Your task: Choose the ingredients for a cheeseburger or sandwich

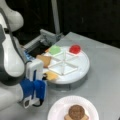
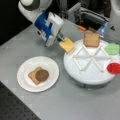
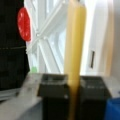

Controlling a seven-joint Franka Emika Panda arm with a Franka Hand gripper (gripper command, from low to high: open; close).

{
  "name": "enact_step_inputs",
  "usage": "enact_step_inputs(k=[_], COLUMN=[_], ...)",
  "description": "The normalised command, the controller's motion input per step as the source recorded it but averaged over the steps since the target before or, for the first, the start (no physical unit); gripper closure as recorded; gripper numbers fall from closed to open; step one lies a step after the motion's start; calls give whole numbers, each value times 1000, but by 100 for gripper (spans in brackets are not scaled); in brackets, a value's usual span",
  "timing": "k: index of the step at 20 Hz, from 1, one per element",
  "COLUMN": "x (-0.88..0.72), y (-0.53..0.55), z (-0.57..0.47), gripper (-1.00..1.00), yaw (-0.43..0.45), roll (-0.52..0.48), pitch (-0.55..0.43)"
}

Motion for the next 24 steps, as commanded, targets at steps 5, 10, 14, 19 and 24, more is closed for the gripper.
enact_step_inputs(k=[5,10,14,19,24], x=[259,348,490,599,677], y=[-276,-237,-168,-132,-190], z=[165,175,171,45,-122], gripper=[100,100,100,100,100], yaw=[234,304,290,258,211], roll=[-129,-279,-311,-277,-229], pitch=[180,174,143,131,113])
